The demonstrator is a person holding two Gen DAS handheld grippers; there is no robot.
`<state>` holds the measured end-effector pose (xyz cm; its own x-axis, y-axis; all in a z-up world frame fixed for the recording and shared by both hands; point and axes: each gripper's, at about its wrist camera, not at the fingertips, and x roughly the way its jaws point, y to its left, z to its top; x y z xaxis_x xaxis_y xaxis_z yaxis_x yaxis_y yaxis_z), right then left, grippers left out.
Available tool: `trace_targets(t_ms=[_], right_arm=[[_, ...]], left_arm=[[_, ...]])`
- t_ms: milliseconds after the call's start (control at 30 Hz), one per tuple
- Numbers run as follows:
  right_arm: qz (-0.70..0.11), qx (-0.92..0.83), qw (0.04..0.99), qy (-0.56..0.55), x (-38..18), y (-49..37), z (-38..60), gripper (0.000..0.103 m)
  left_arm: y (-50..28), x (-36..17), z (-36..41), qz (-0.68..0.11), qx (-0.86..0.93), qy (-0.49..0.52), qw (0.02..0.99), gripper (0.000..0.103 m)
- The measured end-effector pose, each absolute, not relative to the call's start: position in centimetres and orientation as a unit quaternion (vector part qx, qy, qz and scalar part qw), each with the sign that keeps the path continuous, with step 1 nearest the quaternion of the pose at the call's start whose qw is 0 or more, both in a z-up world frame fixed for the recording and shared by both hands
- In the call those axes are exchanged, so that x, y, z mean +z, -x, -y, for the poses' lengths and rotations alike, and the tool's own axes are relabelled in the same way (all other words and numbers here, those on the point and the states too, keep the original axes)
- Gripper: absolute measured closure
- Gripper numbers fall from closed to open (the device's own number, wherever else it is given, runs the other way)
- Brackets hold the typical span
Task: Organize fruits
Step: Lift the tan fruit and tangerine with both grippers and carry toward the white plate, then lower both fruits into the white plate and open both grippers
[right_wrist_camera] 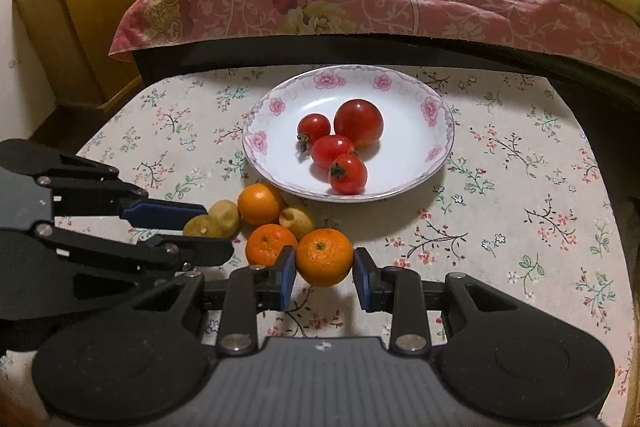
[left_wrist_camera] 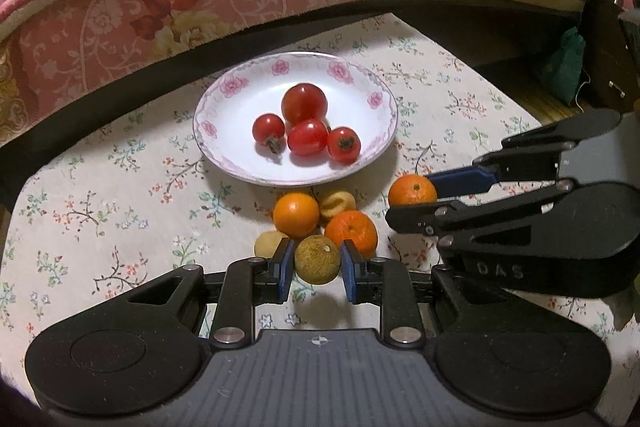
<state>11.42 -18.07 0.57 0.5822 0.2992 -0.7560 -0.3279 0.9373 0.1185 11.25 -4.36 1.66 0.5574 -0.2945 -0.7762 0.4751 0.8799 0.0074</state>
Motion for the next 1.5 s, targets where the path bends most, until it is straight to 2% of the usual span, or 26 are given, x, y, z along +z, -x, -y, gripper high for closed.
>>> trace_targets(t_ms=[933,1500], right_arm=[[-0.409,0.167,0.897,-0.001,1.7,-11.7,18.7,0.079],[-0.395,0.161,0.904,-0.018,1.9,-16.0,19.4,0.078]], left_arm=[[-11.6,2.9,4.8,-0.393,-0.222,-0.105,0.886,0.071],[-15.4,2.8,5.4,-0.376,-0.209,-0.091,0.898,0.072]])
